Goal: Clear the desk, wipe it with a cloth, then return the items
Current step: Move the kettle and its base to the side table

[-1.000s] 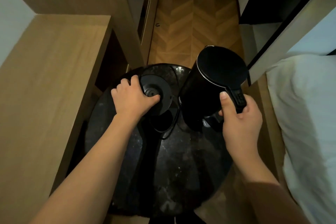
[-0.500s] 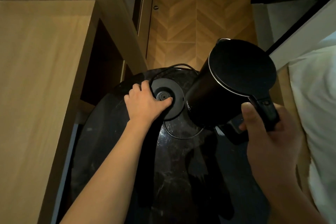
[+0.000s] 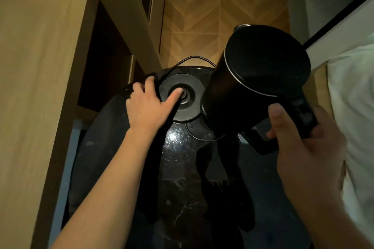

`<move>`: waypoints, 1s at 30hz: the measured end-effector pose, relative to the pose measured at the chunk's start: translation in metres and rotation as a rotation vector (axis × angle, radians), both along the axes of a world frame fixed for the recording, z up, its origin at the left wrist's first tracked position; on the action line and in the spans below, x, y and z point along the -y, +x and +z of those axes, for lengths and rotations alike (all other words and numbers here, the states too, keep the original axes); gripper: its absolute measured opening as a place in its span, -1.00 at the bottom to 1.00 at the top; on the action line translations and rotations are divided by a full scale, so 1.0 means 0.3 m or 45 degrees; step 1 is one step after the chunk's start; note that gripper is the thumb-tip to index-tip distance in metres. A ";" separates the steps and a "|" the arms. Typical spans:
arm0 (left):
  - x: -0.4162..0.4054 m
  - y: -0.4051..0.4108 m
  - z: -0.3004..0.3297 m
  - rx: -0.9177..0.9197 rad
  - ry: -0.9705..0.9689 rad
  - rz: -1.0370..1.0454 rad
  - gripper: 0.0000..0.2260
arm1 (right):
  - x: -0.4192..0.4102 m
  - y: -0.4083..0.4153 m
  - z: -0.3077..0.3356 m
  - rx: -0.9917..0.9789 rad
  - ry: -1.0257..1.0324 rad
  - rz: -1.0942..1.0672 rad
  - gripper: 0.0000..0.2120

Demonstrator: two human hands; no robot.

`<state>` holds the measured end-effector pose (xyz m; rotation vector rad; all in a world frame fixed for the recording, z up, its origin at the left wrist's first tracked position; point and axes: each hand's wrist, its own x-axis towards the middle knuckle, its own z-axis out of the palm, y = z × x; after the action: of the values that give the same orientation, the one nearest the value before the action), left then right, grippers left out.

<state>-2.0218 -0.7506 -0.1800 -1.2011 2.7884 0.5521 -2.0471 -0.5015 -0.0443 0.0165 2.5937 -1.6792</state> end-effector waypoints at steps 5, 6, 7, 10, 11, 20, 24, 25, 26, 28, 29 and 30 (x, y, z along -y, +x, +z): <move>0.062 0.111 -0.020 -0.058 -0.119 0.140 -0.61 | 0.080 -0.025 0.008 -0.032 -0.036 0.123 -0.68; 0.071 0.128 -0.022 -0.053 -0.112 0.163 -0.64 | 0.099 -0.032 0.005 -0.047 -0.042 0.150 -0.69; 0.076 0.140 -0.020 -0.040 -0.097 0.169 -0.66 | 0.117 -0.039 0.001 -0.059 -0.047 0.175 -0.70; 0.089 0.147 -0.012 0.047 -0.108 0.104 -0.60 | 0.171 -0.061 -0.009 -0.103 -0.009 0.267 -0.75; 0.094 0.144 -0.005 0.059 -0.144 0.072 -0.56 | 0.188 -0.068 -0.011 -0.110 0.010 0.300 -0.78; 0.083 0.069 0.065 -0.407 0.673 -0.158 -0.37 | 0.272 -0.088 -0.028 -0.093 0.042 0.449 -0.64; 0.088 0.075 0.038 -0.472 1.105 -0.270 -0.34 | 0.279 -0.083 -0.007 -0.005 0.041 0.518 -0.66; 0.094 0.084 0.030 -0.456 1.150 -0.275 -0.32 | 0.280 -0.080 -0.003 0.003 0.048 0.534 -0.65; 0.102 0.095 0.022 -0.436 1.179 -0.279 -0.29 | 0.281 -0.076 0.000 0.003 0.051 0.546 -0.63; 0.110 0.115 0.019 -0.407 1.240 -0.263 -0.22 | 0.284 -0.065 0.001 -0.011 0.052 0.557 -0.65; 0.113 0.123 0.018 -0.403 1.250 -0.250 -0.20 | 0.286 -0.059 -0.002 -0.016 0.044 0.560 -0.70; 0.110 0.129 0.022 -0.403 1.234 -0.245 -0.19 | 0.287 -0.052 -0.006 -0.023 0.035 0.571 -0.78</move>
<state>-1.9830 -0.7837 -0.1734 -0.6410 2.2127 1.8797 -2.0627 -0.5876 -0.0463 -0.5381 2.3908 -1.4818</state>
